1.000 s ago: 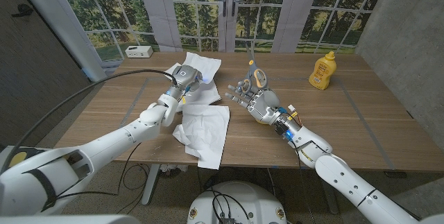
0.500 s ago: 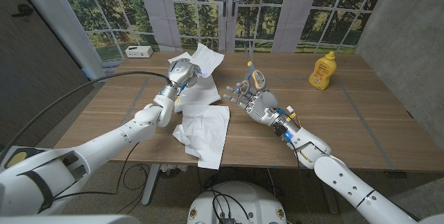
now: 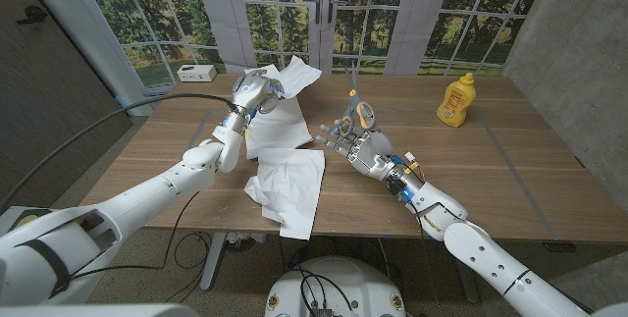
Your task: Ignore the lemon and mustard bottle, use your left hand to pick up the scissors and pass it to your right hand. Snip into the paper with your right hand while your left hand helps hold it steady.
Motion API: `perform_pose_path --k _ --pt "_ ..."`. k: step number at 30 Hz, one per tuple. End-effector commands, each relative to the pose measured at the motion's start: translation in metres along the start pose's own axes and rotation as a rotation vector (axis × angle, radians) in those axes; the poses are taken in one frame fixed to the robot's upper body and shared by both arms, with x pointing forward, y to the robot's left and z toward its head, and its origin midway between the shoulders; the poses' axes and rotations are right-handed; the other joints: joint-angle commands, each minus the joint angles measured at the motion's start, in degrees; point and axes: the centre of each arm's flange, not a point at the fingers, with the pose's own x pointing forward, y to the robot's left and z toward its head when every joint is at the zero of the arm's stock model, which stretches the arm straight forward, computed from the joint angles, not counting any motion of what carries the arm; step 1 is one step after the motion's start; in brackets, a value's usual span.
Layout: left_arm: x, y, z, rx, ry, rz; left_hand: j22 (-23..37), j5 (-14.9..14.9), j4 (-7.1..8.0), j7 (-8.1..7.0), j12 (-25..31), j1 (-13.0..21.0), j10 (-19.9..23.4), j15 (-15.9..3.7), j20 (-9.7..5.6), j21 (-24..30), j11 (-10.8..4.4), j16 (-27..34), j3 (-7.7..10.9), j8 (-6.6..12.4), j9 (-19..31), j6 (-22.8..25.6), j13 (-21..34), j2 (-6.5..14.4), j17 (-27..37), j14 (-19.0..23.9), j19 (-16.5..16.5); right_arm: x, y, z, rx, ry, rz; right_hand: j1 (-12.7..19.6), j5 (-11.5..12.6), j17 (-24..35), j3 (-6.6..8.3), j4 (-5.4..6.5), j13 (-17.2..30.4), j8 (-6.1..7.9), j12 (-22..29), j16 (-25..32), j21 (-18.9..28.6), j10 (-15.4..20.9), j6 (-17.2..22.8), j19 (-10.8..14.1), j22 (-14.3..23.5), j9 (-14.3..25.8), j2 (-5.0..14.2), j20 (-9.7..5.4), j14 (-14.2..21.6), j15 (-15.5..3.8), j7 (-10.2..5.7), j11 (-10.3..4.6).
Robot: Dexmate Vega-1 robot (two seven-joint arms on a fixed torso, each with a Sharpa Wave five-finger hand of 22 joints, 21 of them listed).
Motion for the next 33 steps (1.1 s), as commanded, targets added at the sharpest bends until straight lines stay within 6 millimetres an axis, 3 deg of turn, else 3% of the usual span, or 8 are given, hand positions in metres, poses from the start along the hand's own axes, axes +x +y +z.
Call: perform_pose_path --k 1,33 --pt "0.024 0.020 -0.007 -0.023 -0.034 0.064 0.1 0.8 0.04 -0.10 1.9 0.8 -0.3 -2.71 -6.85 -0.4 0.00 -0.1 -0.80 1.05 0.0 -0.6 0.6 1.1 0.0 -0.4 -0.7 -0.007 -0.001 0.000 -0.009 0.031 -0.007 -0.4 0.0 0.1 -0.15 -0.19 0.0 -0.34 0.4 0.0 -0.2 0.4 0.3 0.3 0.2 0.2 0.00 0.17 0.2 0.47 0.30 0.16" --pt "0.047 0.043 0.002 -0.050 -0.168 0.105 0.0 2.4 0.32 -0.11 2.6 2.2 -1.1 -2.66 -7.17 -0.5 0.02 -0.2 -4.07 4.94 -2.3 -1.8 1.6 2.0 -0.2 -1.8 -2.5 -0.008 0.003 -0.006 -0.014 0.072 0.015 -0.2 -0.1 0.2 -0.05 -0.45 -0.8 -1.36 0.4 -0.1 -0.5 0.4 -0.3 0.4 0.2 0.0 0.06 0.45 0.2 0.71 0.46 0.47"
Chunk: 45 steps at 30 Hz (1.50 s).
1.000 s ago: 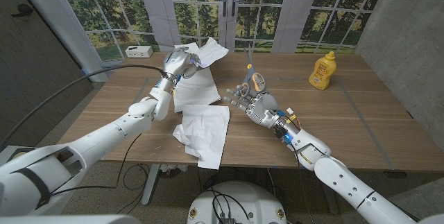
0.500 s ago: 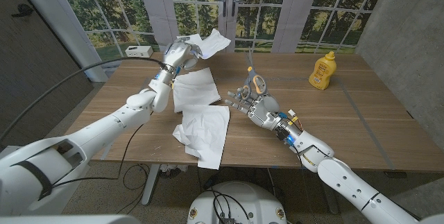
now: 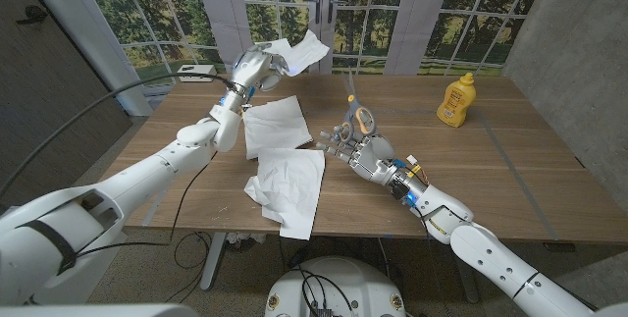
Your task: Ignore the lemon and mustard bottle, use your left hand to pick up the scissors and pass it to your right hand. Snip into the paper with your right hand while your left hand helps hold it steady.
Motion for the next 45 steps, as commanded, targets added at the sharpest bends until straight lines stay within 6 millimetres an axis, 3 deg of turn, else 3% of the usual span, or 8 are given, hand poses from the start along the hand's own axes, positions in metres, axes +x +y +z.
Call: perform_pose_path --k 1,16,32,45 --pt "0.006 0.006 0.005 0.001 -0.071 -0.004 0.0 0.4 0.17 0.16 1.7 1.0 0.2 -3.48 -7.26 -0.1 -0.29 0.0 -0.57 0.83 0.0 -0.6 0.5 0.9 0.1 -0.3 -0.4 0.000 0.000 -0.004 0.000 0.027 0.001 -0.2 -0.1 0.2 -0.04 -0.48 -0.2 -0.30 0.1 -0.1 -0.1 0.6 -0.5 0.2 0.2 0.0 0.06 0.26 0.2 0.22 0.20 0.35" --pt "0.013 0.012 0.011 0.081 -0.184 -0.059 0.0 0.8 0.20 0.12 2.0 1.4 -0.1 -3.49 -7.26 0.0 -0.33 0.0 -1.25 2.34 0.3 -1.0 1.1 1.1 0.1 -0.6 -0.5 -0.004 -0.004 -0.005 -0.014 0.081 -0.006 -0.2 -0.1 0.2 0.00 -0.60 -0.4 -0.90 0.2 -0.2 -0.2 0.5 -0.5 0.3 0.3 -0.6 0.07 0.29 0.2 0.44 0.30 0.58" --pt "0.027 0.018 0.020 0.146 -0.290 -0.094 -0.1 1.4 0.28 0.12 2.0 1.8 -0.5 -3.50 -7.16 -0.1 -0.33 0.0 -1.82 2.96 -0.6 -1.5 1.2 1.1 0.1 -1.0 -0.8 -0.005 -0.009 -0.009 -0.001 0.106 0.025 -0.1 -0.2 0.3 0.03 -0.69 -0.5 -1.40 0.3 -0.2 -0.3 0.6 -0.6 0.4 0.3 -0.8 0.09 0.38 0.3 0.66 0.42 0.92" --pt "0.027 0.014 0.025 0.145 -0.308 -0.104 -0.1 1.5 0.44 0.12 2.0 1.9 -0.6 -3.49 -7.14 -0.1 -0.33 -0.1 -2.10 3.28 -0.9 -1.8 1.2 1.2 0.1 -1.3 -1.0 -0.001 -0.013 -0.010 0.016 0.145 0.042 -0.1 -0.2 0.3 0.12 -0.78 -0.7 -1.67 0.4 -0.2 -0.4 0.6 -0.5 0.4 0.3 -0.9 0.19 0.48 0.4 0.64 0.61 0.97"
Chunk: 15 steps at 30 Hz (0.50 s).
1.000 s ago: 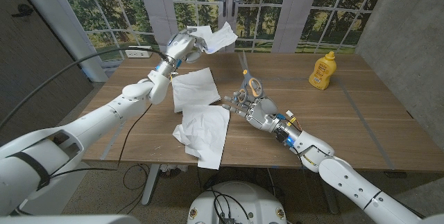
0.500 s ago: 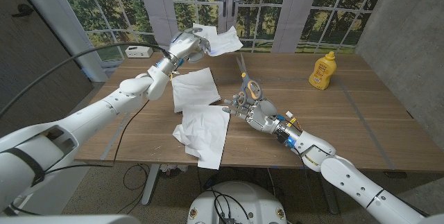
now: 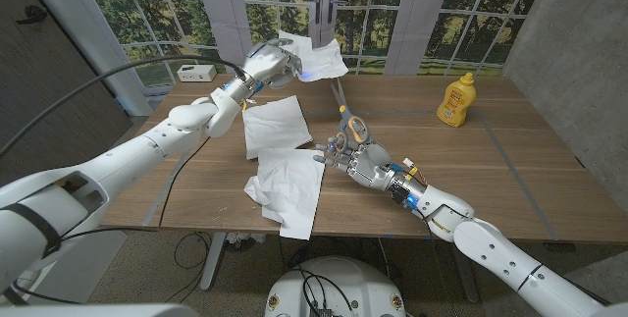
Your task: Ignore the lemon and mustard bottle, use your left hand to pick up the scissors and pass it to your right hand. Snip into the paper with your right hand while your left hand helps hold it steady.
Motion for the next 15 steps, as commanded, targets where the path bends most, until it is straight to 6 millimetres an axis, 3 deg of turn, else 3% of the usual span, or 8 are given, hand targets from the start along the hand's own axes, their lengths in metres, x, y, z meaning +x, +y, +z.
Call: perform_pose_path --k 1,15 --pt "0.004 -0.001 0.004 0.013 -0.035 -0.016 0.2 0.6 -0.12 0.01 1.2 0.5 0.4 -3.99 -6.93 -0.1 -0.30 -0.1 -0.13 0.42 0.0 -0.2 0.3 0.4 0.0 -0.4 -0.4 0.003 -0.005 -0.002 0.024 0.035 0.025 -0.1 0.0 0.2 -0.01 -0.43 0.1 -0.37 0.4 0.0 -0.2 0.4 -0.4 0.2 0.3 0.0 0.19 0.27 0.1 0.45 0.43 0.33" --pt "0.018 -0.001 0.006 0.031 -0.086 -0.023 0.2 0.7 0.10 0.00 1.2 0.4 0.2 -3.94 -6.93 -0.1 -0.30 -0.1 -0.25 0.79 0.0 -0.4 0.4 0.4 0.0 -0.7 -0.5 0.000 -0.012 -0.002 0.017 0.044 0.013 0.0 -0.1 0.2 0.08 -0.51 0.1 -0.56 0.6 0.0 -0.3 0.3 -0.3 0.3 0.3 0.0 0.31 0.34 0.3 0.64 0.48 0.42"
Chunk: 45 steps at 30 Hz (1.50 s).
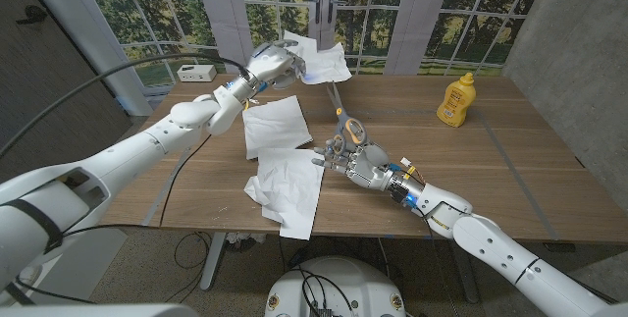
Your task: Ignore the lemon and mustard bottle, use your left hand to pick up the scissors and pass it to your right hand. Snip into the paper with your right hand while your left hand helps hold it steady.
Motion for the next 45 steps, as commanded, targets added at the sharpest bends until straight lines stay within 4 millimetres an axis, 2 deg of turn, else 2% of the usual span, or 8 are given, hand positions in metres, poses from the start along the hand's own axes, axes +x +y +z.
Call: perform_pose_path --k 1,20,28,45 --pt "0.010 -0.001 0.003 0.014 -0.043 -0.002 0.2 0.2 0.13 0.00 1.3 0.2 0.2 -3.82 -7.25 -0.1 -0.30 -0.1 -0.24 0.28 0.0 -0.6 0.5 0.6 0.0 -0.4 -0.2 -0.004 -0.005 0.001 0.001 0.011 -0.011 0.0 -0.1 0.2 -0.13 -0.30 0.2 -0.16 0.4 0.0 -0.1 0.1 -0.3 0.3 0.3 0.1 0.31 0.33 0.3 0.69 0.47 0.18" --pt "0.014 -0.003 0.005 0.011 -0.060 0.047 0.3 0.8 0.55 -0.02 2.1 -0.2 -1.1 -3.84 -7.34 0.0 -0.34 -0.1 -0.21 1.45 0.9 -1.6 1.5 0.9 0.0 -2.4 -0.9 -0.011 -0.016 0.011 -0.006 0.005 -0.071 -0.3 -0.3 0.3 -0.19 -0.21 0.0 -0.44 0.5 0.0 -0.2 0.0 -0.2 0.5 0.3 0.2 0.33 0.19 0.4 0.67 0.59 0.35" --pt "0.015 -0.009 0.008 -0.014 -0.046 0.072 0.2 0.7 0.61 0.02 2.5 0.0 -0.9 -3.80 -7.39 -0.1 -0.40 -0.1 -0.08 1.06 0.0 -1.7 1.3 1.1 0.0 -2.8 -1.4 -0.015 -0.022 0.016 -0.012 -0.004 -0.097 -0.4 -0.3 0.3 -0.19 -0.20 0.0 -0.52 0.6 0.0 -0.2 0.1 -0.2 0.6 0.3 0.2 0.35 0.19 0.5 0.65 0.53 0.32" --pt "0.019 -0.013 0.005 -0.018 -0.050 0.079 0.2 0.6 0.96 -0.01 3.2 -0.2 -1.4 -3.78 -7.51 0.0 -0.37 -0.1 0.17 1.56 0.5 -1.9 1.0 1.2 0.0 -3.9 -2.1 -0.013 -0.031 0.019 -0.009 0.002 -0.114 -0.4 -0.4 0.3 -0.12 -0.28 -0.1 -0.73 0.8 0.0 -0.2 0.0 0.0 0.9 0.4 0.3 0.43 0.14 0.7 0.44 0.60 0.24"
